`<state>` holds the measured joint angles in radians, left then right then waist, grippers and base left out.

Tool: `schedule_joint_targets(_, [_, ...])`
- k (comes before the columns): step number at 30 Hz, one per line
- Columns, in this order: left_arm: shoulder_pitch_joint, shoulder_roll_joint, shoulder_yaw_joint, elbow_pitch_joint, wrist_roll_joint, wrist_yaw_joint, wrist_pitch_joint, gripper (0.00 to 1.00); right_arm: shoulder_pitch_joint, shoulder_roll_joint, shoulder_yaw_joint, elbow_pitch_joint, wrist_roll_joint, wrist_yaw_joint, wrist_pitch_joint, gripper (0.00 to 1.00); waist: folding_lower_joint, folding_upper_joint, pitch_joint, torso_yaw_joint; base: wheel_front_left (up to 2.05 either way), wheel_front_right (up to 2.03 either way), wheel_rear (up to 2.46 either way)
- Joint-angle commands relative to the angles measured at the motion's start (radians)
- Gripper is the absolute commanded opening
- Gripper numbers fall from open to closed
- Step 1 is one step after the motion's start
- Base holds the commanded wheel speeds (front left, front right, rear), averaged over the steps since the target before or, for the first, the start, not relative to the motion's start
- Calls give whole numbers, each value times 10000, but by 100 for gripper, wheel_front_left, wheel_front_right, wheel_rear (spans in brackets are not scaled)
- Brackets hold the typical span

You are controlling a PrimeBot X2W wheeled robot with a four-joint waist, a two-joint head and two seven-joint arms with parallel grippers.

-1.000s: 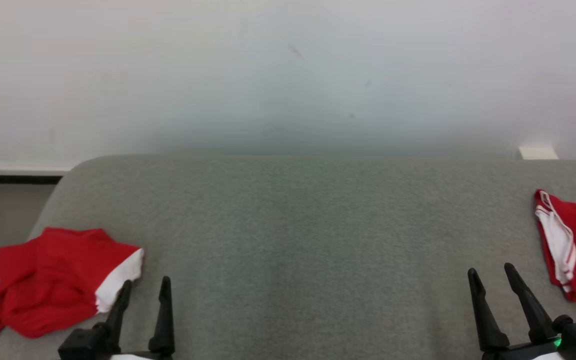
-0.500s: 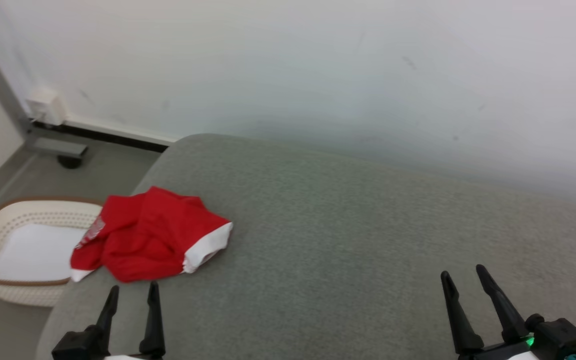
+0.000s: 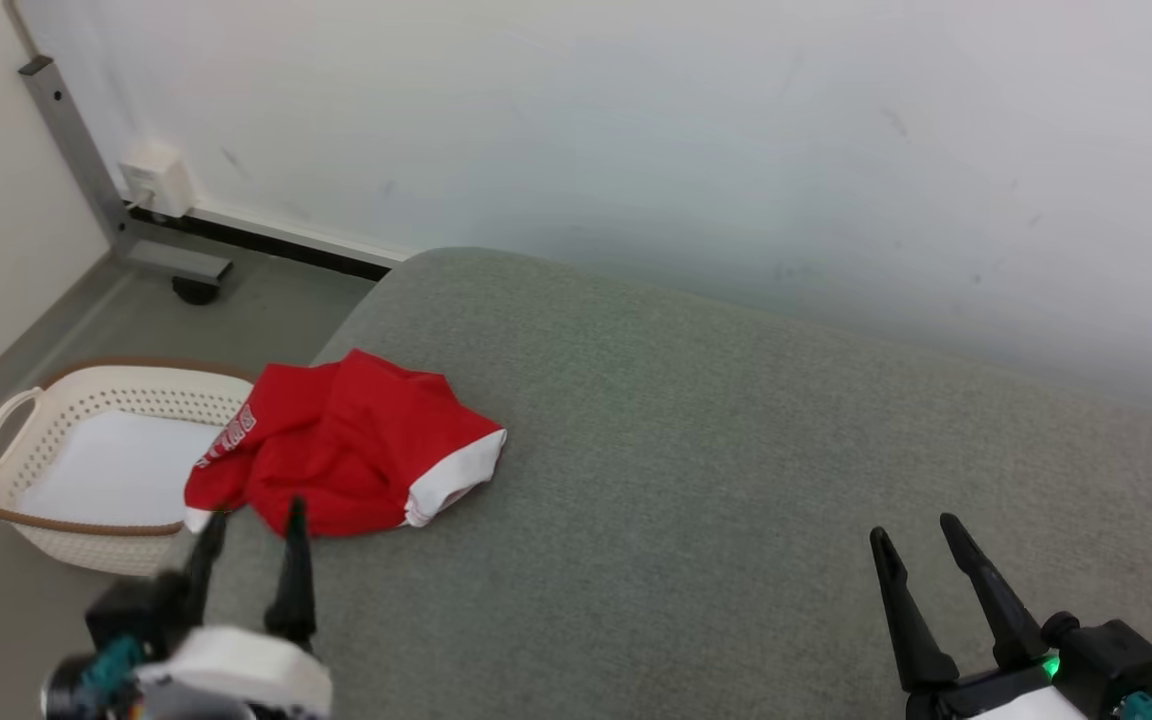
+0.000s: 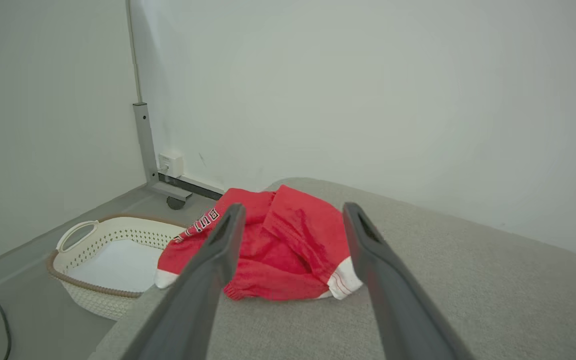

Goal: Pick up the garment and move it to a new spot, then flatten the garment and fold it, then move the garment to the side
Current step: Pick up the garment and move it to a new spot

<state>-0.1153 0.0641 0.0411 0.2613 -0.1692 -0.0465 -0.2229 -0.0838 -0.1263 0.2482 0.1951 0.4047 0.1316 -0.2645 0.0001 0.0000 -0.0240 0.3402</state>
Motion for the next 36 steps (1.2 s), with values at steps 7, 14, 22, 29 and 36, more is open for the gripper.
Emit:
schedule_joint_targets(7, [-1868, 953, 259, 252, -222, -19, 2177, 100, -390, -180, -62, -172, -63, -20, 10, 100, -1, 0, 154, -750, 0, 0, 0])
schedule_joint_targets(14, [-3225, 1614, 714, 1506, -801, -93, 3739, 100, -743, -217, -119, -383, -55, -20, 11, 100, -1, 0, 950, -2078, 0, 0, 0])
schedule_joint_targets(22, [-3963, 2035, 986, 3987, -1178, 38, 4631, 100, -1326, -269, -125, -555, 9, -21, 11, 100, -1, 0, 1983, -3460, 0, 0, 0])
schedule_joint_targets(29, [-4113, 2033, 992, 6499, -1315, 134, 4861, 100, -1583, -228, -17, -478, 58, -21, 10, 100, -1, 0, 2197, -4086, 0, 0, 0])
schedule_joint_targets(36, [-4193, 2110, 801, 7731, -1277, -151, 4200, 0, -1379, -205, -134, -385, 55, -21, 11, 100, -1, 0, 1896, -4092, 0, 0, 0])
